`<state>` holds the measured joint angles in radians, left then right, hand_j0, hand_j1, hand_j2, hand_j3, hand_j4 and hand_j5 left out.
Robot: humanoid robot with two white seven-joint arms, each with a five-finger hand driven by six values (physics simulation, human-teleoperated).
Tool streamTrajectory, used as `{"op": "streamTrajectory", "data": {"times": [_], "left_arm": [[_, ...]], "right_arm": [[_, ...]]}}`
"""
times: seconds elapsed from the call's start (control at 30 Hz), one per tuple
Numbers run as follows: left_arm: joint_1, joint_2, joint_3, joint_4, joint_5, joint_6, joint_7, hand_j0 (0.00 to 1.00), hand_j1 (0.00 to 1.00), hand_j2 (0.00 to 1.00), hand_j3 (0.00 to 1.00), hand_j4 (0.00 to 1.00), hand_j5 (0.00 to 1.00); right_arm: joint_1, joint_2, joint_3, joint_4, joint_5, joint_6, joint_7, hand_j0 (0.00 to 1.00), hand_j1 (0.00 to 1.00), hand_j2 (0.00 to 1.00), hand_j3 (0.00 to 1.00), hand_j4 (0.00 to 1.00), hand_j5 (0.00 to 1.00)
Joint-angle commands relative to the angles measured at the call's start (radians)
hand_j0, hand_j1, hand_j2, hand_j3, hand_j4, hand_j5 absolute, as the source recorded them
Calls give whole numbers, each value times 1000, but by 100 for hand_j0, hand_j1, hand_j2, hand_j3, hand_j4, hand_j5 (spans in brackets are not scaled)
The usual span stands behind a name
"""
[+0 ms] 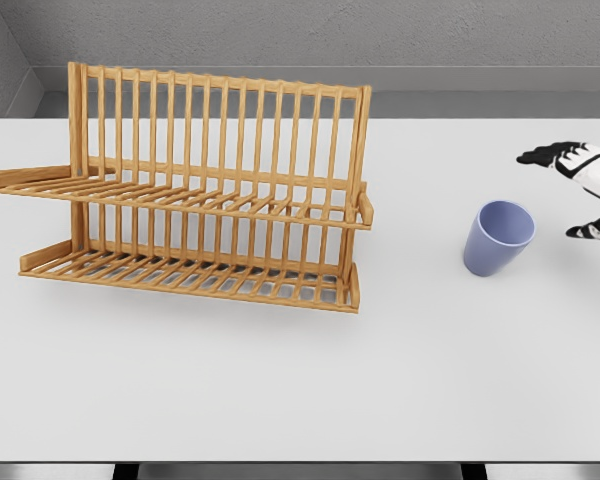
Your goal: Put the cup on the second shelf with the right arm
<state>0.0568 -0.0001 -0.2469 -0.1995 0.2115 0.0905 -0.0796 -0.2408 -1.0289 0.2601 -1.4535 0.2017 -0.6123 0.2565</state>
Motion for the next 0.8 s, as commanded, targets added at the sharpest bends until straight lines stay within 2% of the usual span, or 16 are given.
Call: {"op": "streamTrajectory", "data": {"times": [0.0, 0.13, 0.2, 0.27, 0.33, 0.37, 0.43, 0.5, 0.57, 0.67, 0.7, 0.77], "left_arm": [[0, 0, 0, 0, 0, 0, 0, 100, 100, 100, 100, 100, 100], [0, 0, 0, 0, 0, 0, 0, 100, 100, 100, 100, 100, 100], [0, 0, 0, 0, 0, 0, 0, 100, 100, 100, 100, 100, 100], [0, 0, 0, 0, 0, 0, 0, 100, 100, 100, 100, 100, 100], [0, 0, 0, 0, 0, 0, 0, 100, 100, 100, 100, 100, 100], [0, 0, 0, 0, 0, 0, 0, 100, 100, 100, 100, 100, 100], [0, 0, 0, 0, 0, 0, 0, 100, 100, 100, 100, 100, 100], [0, 0, 0, 0, 0, 0, 0, 100, 100, 100, 100, 100, 100], [0, 0, 0, 0, 0, 0, 0, 100, 100, 100, 100, 100, 100], [0, 0, 0, 0, 0, 0, 0, 100, 100, 100, 100, 100, 100], [0, 0, 0, 0, 0, 0, 0, 100, 100, 100, 100, 100, 100], [0, 0, 0, 0, 0, 0, 0, 100, 100, 100, 100, 100, 100]], "right_arm": [[0, -2, 5, -1, -7, 1, 0, 100, 100, 100, 100, 100, 100], [5, -14, -1, -4, -10, 1, -2, 100, 100, 100, 100, 100, 100], [9, -56, 8, -5, -7, 1, 12, 100, 100, 100, 100, 100, 100], [-2, -118, -5, -18, -18, 1, 153, 100, 100, 100, 100, 100, 100], [-21, -122, -61, -93, -21, 1, 342, 100, 100, 100, 100, 100, 100], [-49, -108, -59, -123, -22, 1, 354, 100, 100, 100, 100, 100, 100], [-126, -79, -22, -128, -22, 1, 354, 100, 100, 100, 100, 100, 100], [-216, -51, 109, -122, -21, 1, 354, 100, 100, 100, 100, 100, 100], [-294, -20, 194, -116, -19, 1, 354, 100, 100, 100, 100, 100, 100], [-304, -19, 220, -97, -2, 1, 354, 100, 100, 100, 100, 100, 100], [-330, -20, 220, -88, 33, 1, 354, 100, 100, 100, 100, 100, 100], [-348, -23, 212, -70, 36, 1, 354, 100, 100, 100, 100, 100, 100]]}}
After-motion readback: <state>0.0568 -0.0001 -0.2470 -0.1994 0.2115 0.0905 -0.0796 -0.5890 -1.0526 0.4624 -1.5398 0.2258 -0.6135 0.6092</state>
